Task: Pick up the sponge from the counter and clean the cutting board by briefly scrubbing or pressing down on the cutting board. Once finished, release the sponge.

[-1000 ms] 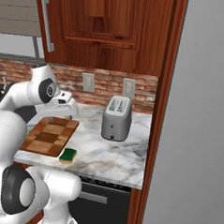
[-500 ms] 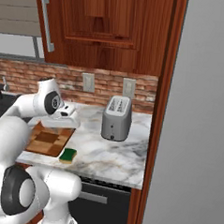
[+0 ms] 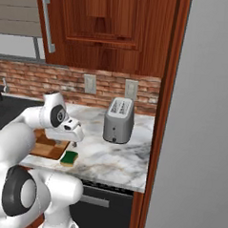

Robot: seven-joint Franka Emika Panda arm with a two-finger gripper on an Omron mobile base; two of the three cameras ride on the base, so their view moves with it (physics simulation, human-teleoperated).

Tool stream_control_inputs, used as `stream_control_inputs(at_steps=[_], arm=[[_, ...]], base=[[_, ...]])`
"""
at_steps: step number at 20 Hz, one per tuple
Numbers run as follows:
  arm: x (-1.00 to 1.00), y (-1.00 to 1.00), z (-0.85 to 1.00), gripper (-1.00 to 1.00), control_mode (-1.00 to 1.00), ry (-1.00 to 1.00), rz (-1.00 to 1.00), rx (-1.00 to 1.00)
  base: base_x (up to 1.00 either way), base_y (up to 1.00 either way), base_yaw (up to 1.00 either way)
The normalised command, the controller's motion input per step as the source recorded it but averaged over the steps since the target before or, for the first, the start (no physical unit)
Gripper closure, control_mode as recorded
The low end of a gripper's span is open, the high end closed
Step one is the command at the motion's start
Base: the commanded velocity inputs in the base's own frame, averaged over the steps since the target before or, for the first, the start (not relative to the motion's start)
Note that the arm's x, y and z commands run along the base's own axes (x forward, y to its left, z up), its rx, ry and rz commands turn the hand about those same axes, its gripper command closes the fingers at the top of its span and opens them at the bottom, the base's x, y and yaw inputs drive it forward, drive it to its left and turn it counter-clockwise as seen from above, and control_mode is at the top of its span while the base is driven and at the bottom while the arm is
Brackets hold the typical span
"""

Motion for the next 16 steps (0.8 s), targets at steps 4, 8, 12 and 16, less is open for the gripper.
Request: stream_control_inputs(at_steps=[4, 8, 12, 16], arm=[[0.00, 0.00, -0.42, -1.00, -1.00, 0.08, -0.04, 0.00], [0.00, 0.00, -0.41, -1.00, -1.00, 0.05, 0.00, 0.00], [0.00, 0.01, -0.34, -1.00, -1.00, 0.03, 0.00, 0.00], [0.00, 0.01, -0.25, -1.00, -1.00, 0.04, 0.00, 0.00]], base=[[0.00, 0.00, 0.00], [0.00, 0.00, 0.00], [0.00, 0.00, 0.00], [0.00, 0.00, 0.00]])
